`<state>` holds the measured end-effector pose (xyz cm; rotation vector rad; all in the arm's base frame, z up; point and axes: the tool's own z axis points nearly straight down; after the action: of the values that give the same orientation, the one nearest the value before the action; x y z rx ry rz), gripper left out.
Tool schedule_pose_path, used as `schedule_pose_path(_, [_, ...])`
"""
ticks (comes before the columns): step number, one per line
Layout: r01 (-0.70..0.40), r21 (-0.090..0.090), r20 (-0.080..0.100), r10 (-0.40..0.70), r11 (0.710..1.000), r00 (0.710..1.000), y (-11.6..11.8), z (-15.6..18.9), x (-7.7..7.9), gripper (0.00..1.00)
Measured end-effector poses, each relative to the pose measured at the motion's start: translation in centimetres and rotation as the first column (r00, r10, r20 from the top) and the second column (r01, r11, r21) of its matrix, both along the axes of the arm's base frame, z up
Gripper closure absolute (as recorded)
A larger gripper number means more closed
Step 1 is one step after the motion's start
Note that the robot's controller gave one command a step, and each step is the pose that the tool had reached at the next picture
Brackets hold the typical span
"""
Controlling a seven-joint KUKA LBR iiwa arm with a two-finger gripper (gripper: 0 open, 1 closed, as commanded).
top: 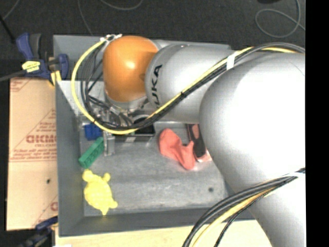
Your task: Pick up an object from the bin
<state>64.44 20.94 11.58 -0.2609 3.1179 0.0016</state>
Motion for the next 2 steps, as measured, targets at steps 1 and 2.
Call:
schedule_pose_path(1, [-0.191, 0.002, 0.007, 0.191, 0.982, 0.982, 2.2, -3.6, 1.2, 0.00])
schedule_pose_path(2, [-0.224, 0.000, 0.011, 0.224, 0.975, 0.974, 2.1, -4.3, -0.5, 0.00])
